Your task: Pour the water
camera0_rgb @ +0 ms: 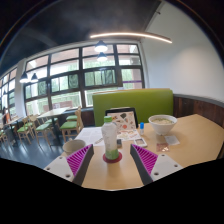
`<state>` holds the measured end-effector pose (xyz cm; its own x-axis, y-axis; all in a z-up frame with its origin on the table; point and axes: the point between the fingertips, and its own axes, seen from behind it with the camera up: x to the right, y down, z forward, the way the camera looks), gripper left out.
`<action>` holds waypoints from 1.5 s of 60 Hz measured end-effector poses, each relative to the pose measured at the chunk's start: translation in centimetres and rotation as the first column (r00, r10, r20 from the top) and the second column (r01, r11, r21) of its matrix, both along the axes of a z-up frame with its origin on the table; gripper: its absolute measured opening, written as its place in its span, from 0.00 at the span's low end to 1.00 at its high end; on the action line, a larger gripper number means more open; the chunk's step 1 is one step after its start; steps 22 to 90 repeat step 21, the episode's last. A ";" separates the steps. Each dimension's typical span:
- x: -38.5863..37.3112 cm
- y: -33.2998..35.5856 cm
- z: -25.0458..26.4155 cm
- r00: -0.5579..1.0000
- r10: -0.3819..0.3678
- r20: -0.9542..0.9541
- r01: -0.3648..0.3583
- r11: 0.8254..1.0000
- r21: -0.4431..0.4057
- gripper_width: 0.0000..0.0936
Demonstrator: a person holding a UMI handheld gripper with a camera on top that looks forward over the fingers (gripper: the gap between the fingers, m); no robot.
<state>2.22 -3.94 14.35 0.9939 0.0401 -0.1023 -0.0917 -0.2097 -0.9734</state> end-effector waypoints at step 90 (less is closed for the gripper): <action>-0.6 -15.7 1.0 0.995 0.104 0.009 -0.104 0.994 0.015 0.88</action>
